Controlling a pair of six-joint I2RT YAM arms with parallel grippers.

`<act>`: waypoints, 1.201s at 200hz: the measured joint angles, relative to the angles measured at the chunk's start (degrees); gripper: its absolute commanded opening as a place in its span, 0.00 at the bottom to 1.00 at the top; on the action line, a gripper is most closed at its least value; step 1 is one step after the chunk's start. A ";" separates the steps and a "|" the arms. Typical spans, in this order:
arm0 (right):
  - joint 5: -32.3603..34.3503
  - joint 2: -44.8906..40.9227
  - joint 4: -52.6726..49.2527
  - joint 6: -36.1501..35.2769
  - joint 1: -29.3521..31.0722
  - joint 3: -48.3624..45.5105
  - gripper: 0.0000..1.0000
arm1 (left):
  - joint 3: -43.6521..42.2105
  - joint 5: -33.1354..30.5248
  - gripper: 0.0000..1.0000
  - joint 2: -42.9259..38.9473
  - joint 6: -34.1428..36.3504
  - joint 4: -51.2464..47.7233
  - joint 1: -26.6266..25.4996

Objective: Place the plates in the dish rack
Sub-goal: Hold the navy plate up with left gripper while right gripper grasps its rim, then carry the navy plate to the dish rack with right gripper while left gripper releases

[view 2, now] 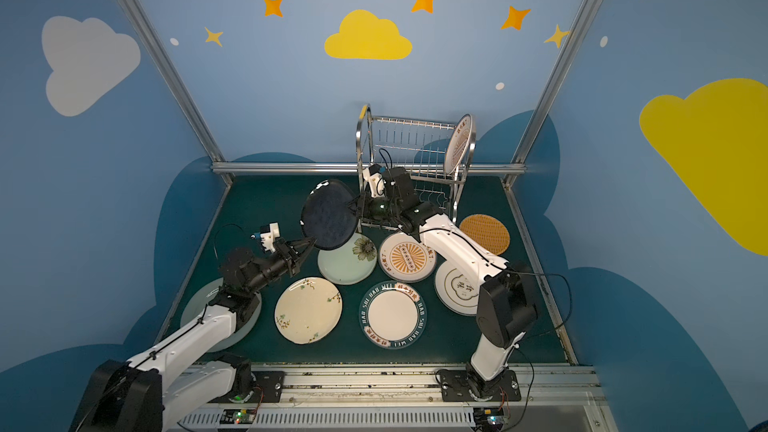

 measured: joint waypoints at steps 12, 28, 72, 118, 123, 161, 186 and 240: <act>0.44 -0.04 0.59 0.46 0.13 -0.28 0.00 | -0.11 -0.11 0.05 0.02 0.04 -0.13 0.07; 1.09 -0.33 0.85 0.85 0.35 -0.72 0.00 | -0.11 -0.04 0.60 -0.09 0.85 -0.44 0.09; 7.69 -2.49 -5.33 -1.16 2.08 -1.77 0.00 | 3.39 0.09 1.00 -7.93 6.12 -13.79 0.17; 16.52 -9.57 -14.84 -6.16 2.03 -1.33 0.00 | 9.38 -1.81 1.00 -26.86 15.58 -38.60 2.80; 17.20 -10.34 -15.58 -6.67 1.97 -1.20 0.00 | 10.64 -1.86 1.00 -28.44 17.18 -41.53 3.08; 23.19 -15.93 -22.40 -10.54 2.27 4.02 0.00 | 19.61 0.66 1.00 -34.95 29.33 -57.09 3.32; 28.87 -17.44 -27.45 -14.71 2.47 12.72 0.00 | 20.48 3.28 1.00 -35.34 33.97 -59.87 3.32; 45.86 -12.44 -35.63 -25.27 1.44 38.21 0.00 | 13.92 9.64 1.00 -25.05 28.65 -51.67 3.06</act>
